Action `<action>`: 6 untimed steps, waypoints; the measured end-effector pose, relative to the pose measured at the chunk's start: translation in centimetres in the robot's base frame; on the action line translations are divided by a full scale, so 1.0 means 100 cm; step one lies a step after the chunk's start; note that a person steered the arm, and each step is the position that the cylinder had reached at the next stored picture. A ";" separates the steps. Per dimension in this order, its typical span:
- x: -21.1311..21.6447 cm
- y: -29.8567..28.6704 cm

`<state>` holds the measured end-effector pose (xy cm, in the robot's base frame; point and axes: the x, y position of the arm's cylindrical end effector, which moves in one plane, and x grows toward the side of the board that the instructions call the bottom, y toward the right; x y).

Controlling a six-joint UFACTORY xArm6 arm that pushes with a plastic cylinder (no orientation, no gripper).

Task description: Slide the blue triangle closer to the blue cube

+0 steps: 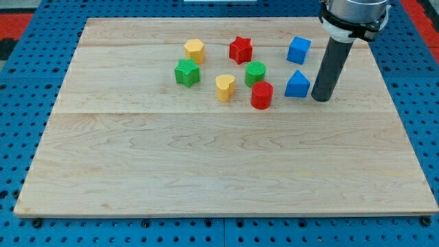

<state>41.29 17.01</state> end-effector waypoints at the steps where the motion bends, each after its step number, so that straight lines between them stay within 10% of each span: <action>1: 0.000 -0.038; 6: -0.029 -0.034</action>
